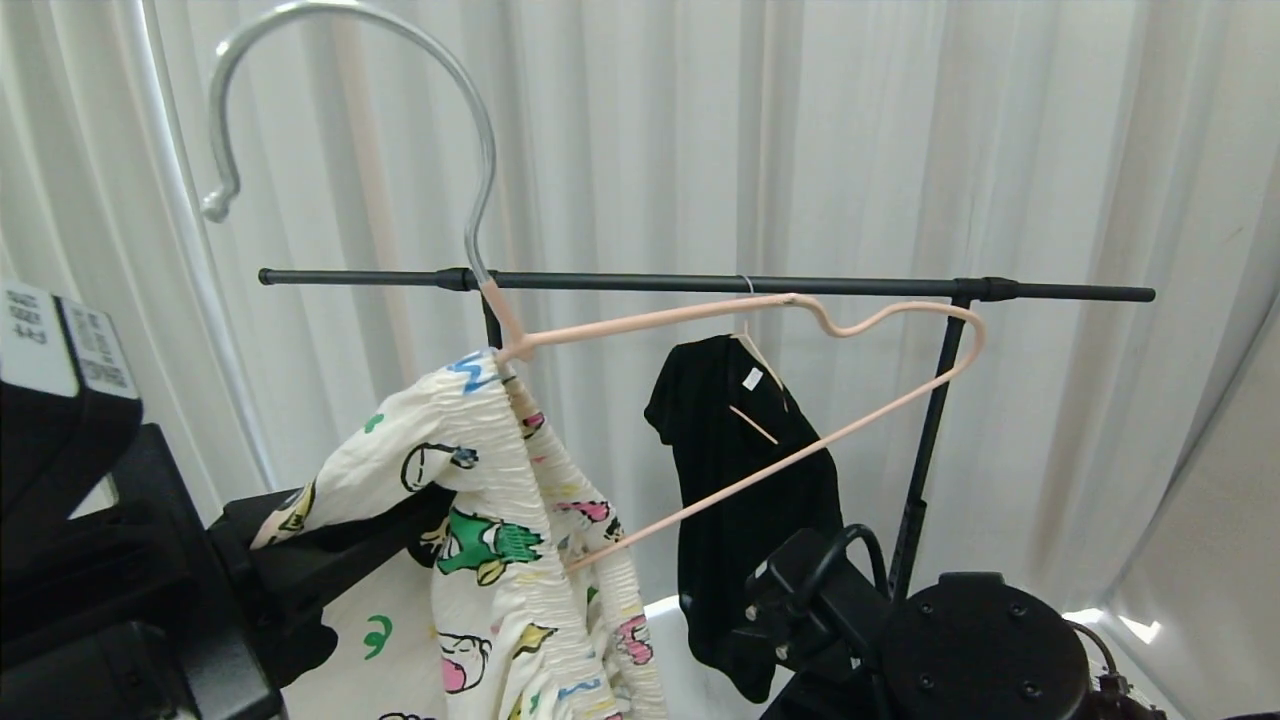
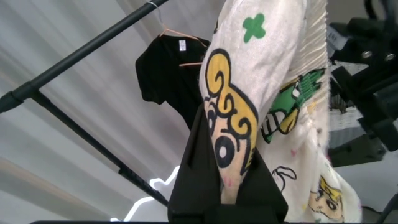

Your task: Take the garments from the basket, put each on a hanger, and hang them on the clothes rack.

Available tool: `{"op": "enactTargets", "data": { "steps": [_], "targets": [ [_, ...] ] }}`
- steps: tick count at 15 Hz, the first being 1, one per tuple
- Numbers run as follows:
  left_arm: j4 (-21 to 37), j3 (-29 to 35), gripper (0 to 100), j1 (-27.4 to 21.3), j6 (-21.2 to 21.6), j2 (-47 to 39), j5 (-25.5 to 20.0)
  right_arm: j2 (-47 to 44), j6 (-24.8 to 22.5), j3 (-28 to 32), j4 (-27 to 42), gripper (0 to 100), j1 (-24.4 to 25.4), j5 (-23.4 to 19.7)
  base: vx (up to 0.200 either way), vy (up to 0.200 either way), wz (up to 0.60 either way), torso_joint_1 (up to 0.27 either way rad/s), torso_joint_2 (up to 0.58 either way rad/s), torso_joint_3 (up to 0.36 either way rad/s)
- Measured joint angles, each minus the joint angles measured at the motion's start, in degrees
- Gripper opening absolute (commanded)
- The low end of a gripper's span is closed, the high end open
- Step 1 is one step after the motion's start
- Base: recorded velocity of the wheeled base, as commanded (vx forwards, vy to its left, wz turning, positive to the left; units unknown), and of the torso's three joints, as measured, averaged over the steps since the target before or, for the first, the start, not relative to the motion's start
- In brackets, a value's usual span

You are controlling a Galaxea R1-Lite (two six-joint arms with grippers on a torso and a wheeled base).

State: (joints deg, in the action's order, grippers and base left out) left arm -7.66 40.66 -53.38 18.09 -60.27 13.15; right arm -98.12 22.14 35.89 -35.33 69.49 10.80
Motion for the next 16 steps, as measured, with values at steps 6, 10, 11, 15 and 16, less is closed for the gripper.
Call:
{"op": "enactTargets", "data": {
  "steps": [6,10,11,15,16],
  "targets": [
    [0.1,-0.2,0,-0.1,0.2,1.0,0.1,-0.1,-0.2,-2.1,-0.1,0,-2.3,4.6,0.0,0.0,0.0,0.0,0.0,0.0],
    [0.1,-1.5,0,0.0,0.2,1.0,0.2,0.6,-0.8,-3.1,0.0,0,-4.1,7.4,0.0,0.0,0.0,0.0,0.0,0.0],
    [0.1,-2.4,0,0.1,0.3,1.1,0.5,1.0,-1.7,-3.4,0.0,0,-5.8,8.1,0.0,0.0,0.0,0.0,0.0,0.0],
    [0.0,-7.8,0,1.5,2.2,2.3,2.6,4.0,-6.3,-5.7,0.0,0,-15.7,8.1,0.0,0.0,0.0,0.0,0.0,0.0],
    [0.0,-9.7,0,1.8,2.2,2.9,2.7,5.3,-6.8,-6.0,0.0,0,-18.5,7.9,0.0,0.0,0.0,0.0,0.0,0.0]
  ]
}}
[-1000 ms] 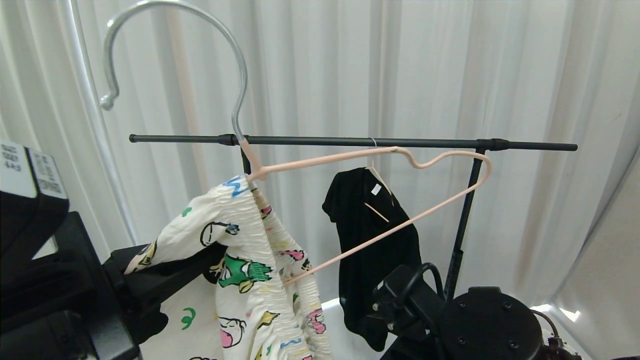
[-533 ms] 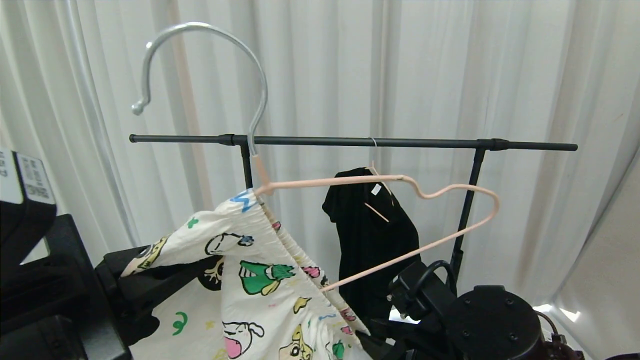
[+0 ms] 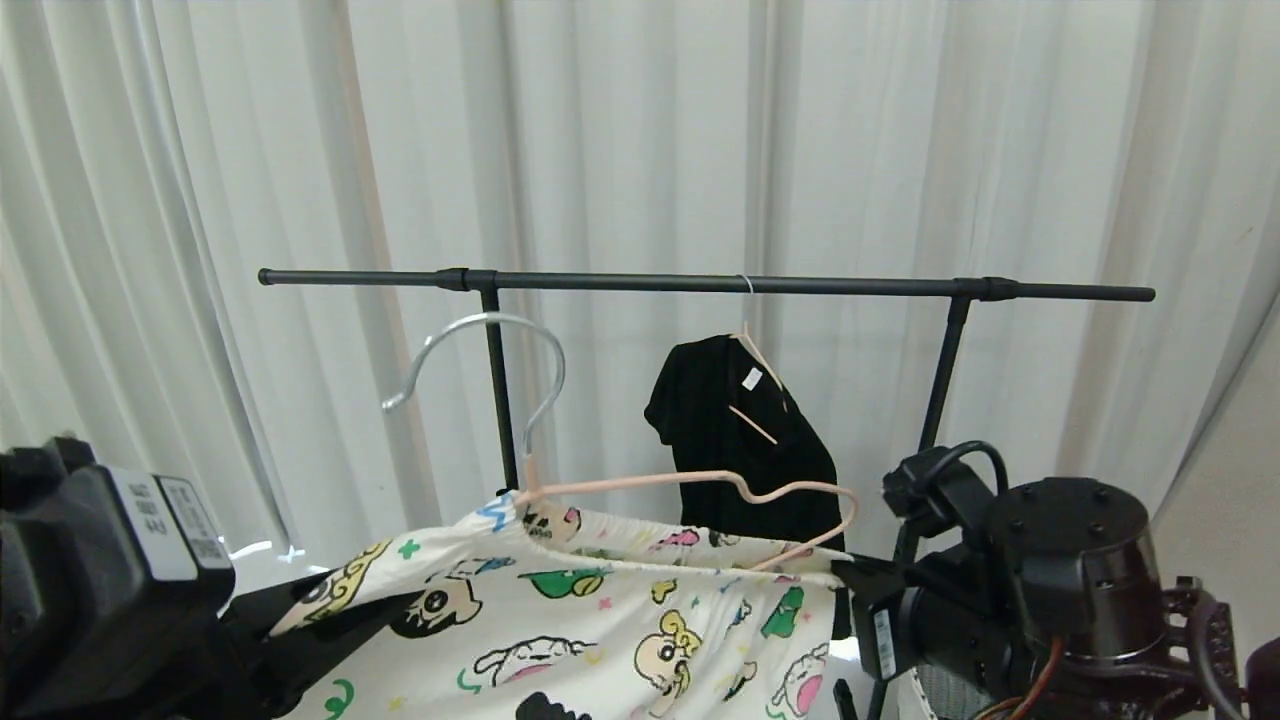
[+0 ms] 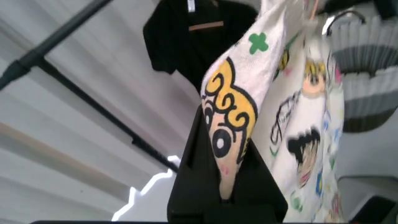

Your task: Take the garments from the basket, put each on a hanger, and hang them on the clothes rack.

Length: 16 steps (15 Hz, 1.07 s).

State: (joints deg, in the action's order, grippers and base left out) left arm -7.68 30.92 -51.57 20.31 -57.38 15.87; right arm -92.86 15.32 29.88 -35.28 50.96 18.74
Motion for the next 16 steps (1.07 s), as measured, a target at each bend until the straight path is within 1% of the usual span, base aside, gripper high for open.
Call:
{"op": "enactTargets", "data": {
  "steps": [2,5,7,8,9,11,13,14,15,16],
  "targets": [
    [0.0,-3.4,0,0.2,0.0,1.0,0.0,2.1,-1.4,-0.3,0.1,0,-3.6,-0.4,0.0,0.0,0.0,0.0,0.0,0.0],
    [0.1,-7.1,0,0.4,0.1,1.5,0.5,4.1,-3.2,-0.3,0.2,0,-5.5,-1.4,0.0,0.0,0.0,0.0,0.0,0.0],
    [0.3,-9.3,0,0.5,-0.1,0.4,4.3,6.1,-5.9,-0.2,1.9,0,-5.6,-4.1,0.0,0.0,0.0,0.0,0.0,0.0],
    [0.1,-9.8,0,0.6,-0.3,-0.5,6.1,7.3,-7.0,-0.1,4.7,0,-5.5,-5.0,0.0,0.0,0.0,0.0,0.0,0.0],
    [0.1,-9.8,0,0.6,-0.7,-1.5,6.8,8.7,-7.6,0.2,7.8,100,-5.0,-5.6,0.0,0.0,0.0,0.0,0.0,0.0],
    [0.1,-9.0,0,0.7,-2.8,-2.9,7.1,11.3,-8.0,0.5,11.2,100,-3.2,-6.0,0.0,0.0,0.0,0.0,0.0,0.0],
    [0.1,-8.2,0,0.7,-5.0,-3.5,7.0,13.3,-9.8,0.2,11.8,100,-1.4,-6.3,0.0,0.0,0.0,0.0,0.0,0.0],
    [0.1,-7.5,0,0.6,-6.1,-3.6,6.8,14.1,-11.8,-0.1,11.9,100,-0.4,-7.9,0.0,0.0,0.0,0.0,0.0,0.0],
    [0.0,-7.2,0,0.5,-6.5,-3.7,6.6,14.7,-13.8,-0.3,11.9,100,0.0,-10.6,0.0,0.0,0.0,0.0,0.0,0.0],
    [-0.6,-6.9,0,0.3,-6.5,-3.6,5.9,15.4,-16.6,-0.4,12.0,100,0.3,-14.4,0.0,0.0,0.0,0.0,0.0,0.0]
  ]
}}
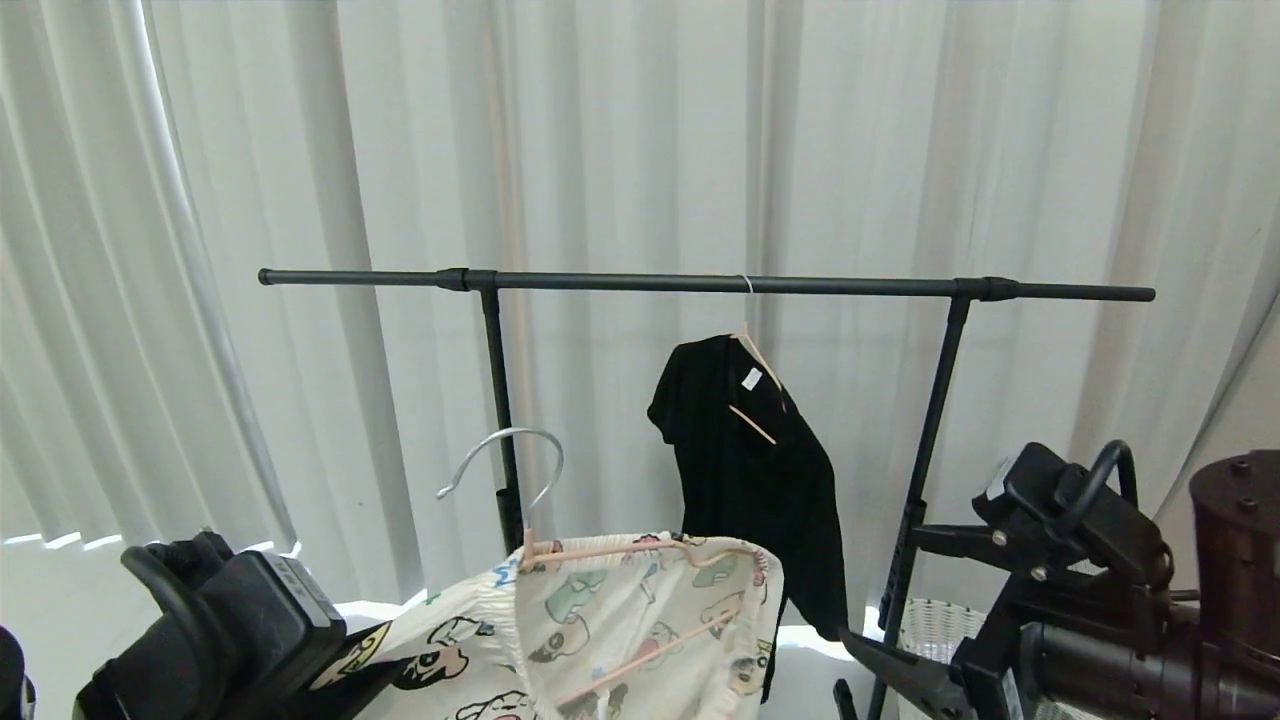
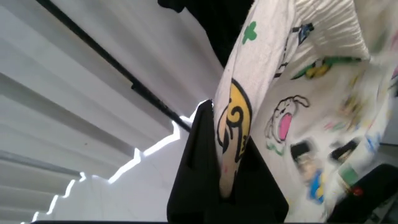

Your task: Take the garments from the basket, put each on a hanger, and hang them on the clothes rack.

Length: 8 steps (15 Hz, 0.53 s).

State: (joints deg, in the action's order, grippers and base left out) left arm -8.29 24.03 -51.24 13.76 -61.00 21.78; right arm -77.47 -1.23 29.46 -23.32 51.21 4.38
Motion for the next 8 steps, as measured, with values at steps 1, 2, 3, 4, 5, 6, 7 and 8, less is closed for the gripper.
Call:
{"op": "enactTargets", "data": {
  "steps": [1,2,3,4,5,6,7,8],
  "targets": [
    [-0.8,0.1,0,-0.3,0.0,0.0,-0.9,0.7,-2.1,0.0,0.2,100,0.2,-2.4,0.0,0.0,0.0,0.0,0.0,0.0],
    [-1.3,0.1,0,-0.7,0.0,0.1,-2.3,1.3,-4.9,0.1,1.2,100,0.2,-4.2,0.0,0.0,0.0,0.0,0.0,0.0],
    [-1.5,0.0,0,-1.4,0.1,0.1,-3.6,1.7,-7.6,0.8,2.4,100,0.2,-6.0,0.0,0.0,0.0,0.0,0.0,0.0],
    [-1.5,-0.2,0,-2.1,0.2,0.1,-4.3,2.0,-9.6,1.8,3.6,100,0.2,-7.7,0.0,0.0,0.0,0.0,0.0,0.0],
    [-1.5,-0.4,0,-3.0,0.4,0.0,-4.9,2.1,-12.3,3.2,5.2,100,0.2,-9.7,0.0,0.0,0.0,0.0,0.0,0.0],
    [-1.5,-0.7,0,-4.1,0.4,-0.1,-5.4,2.1,-15.6,5.0,7.4,100,0.3,-11.8,0.0,0.0,0.0,0.0,0.0,0.0],
    [-1.5,-0.8,0,-5.4,0.5,-0.2,-5.7,1.9,-19.4,7.2,10.2,100,0.4,-14.5,0.0,0.0,0.0,0.0,0.0,0.0],
    [-1.5,-0.8,0,-6.9,0.5,-0.2,-5.7,1.5,-22.1,9.1,13.0,100,1.0,-16.6,0.0,0.0,0.0,0.0,0.0,0.0]
  ]
}}
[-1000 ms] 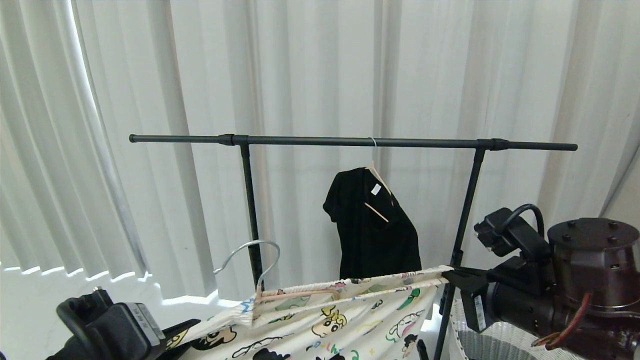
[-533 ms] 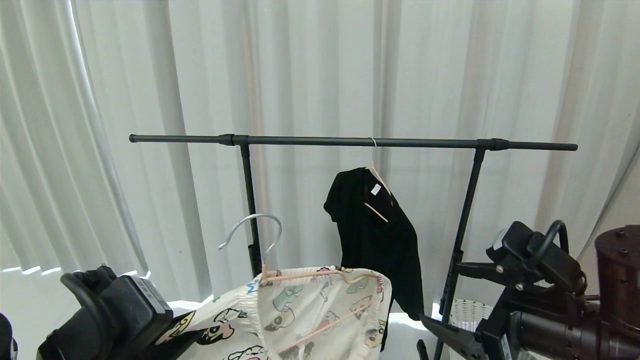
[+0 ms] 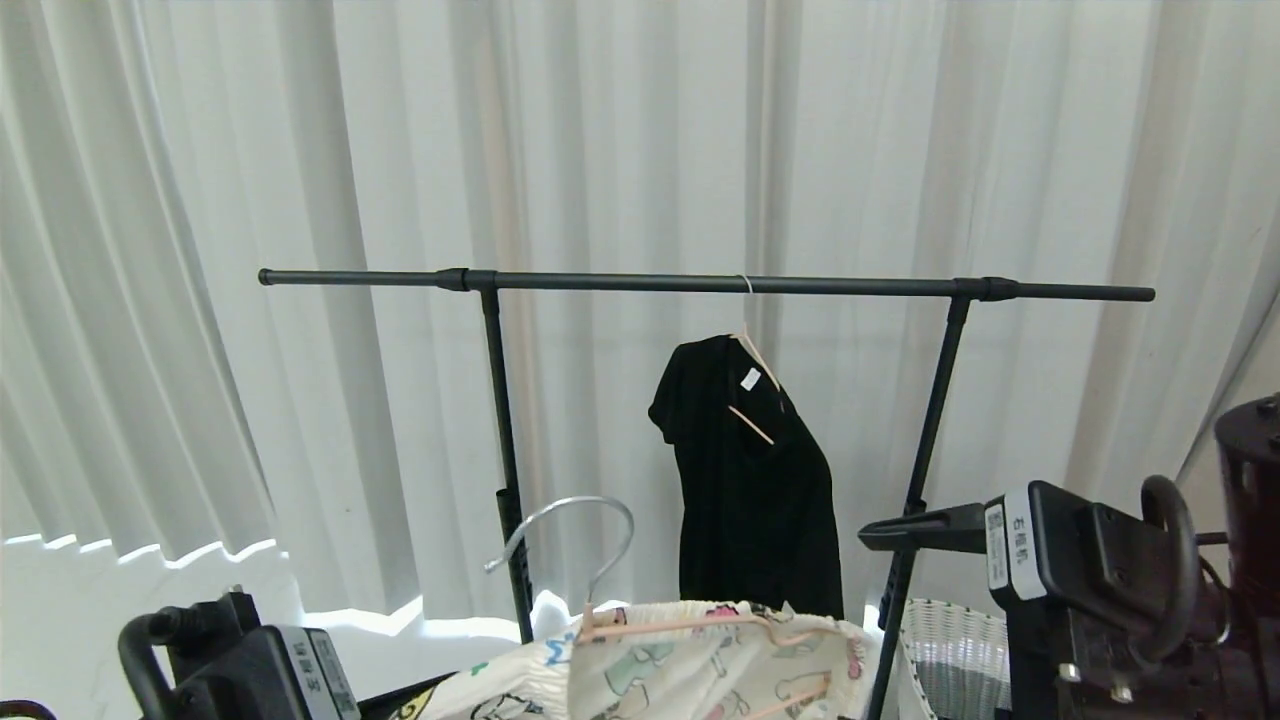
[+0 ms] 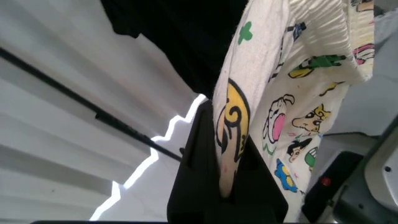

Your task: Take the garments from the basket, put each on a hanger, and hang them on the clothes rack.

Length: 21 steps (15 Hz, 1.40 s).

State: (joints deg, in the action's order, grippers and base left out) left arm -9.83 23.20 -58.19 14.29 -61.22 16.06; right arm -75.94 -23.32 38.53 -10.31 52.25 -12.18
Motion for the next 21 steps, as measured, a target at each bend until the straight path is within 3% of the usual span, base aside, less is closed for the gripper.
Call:
{"op": "enactTargets", "data": {
  "steps": [3,6,12,13,21],
  "targets": [
    [0.0,0.1,0,-4.2,1.0,-0.2,-0.1,-2.1,-2.1,4.7,5.1,100,5.3,-1.8,0.0,0.0,0.0,0.0,0.0,0.0],
    [-1.0,0.5,0,-5.9,4.5,-0.5,-0.1,-5.8,-2.1,6.8,5.7,100,8.6,-1.9,0.0,0.0,0.0,0.0,0.0,0.0],
    [-2.5,0.6,0,-6.3,5.4,-0.6,-0.1,-10.1,1.2,7.7,6.2,100,10.1,-1.9,0.0,0.0,0.0,0.0,0.0,0.0],
    [-2.6,0.6,0,-6.3,5.4,-0.7,-0.1,-10.5,1.3,7.7,6.2,0,10.2,-1.9,0.0,0.0,0.0,0.0,0.0,0.0],
    [-2.6,1.0,0,-6.8,5.4,-0.6,-0.1,-11.5,1.9,7.6,5.9,0,10.0,-1.5,0.0,0.0,0.0,0.0,0.0,0.0]
  ]
}}
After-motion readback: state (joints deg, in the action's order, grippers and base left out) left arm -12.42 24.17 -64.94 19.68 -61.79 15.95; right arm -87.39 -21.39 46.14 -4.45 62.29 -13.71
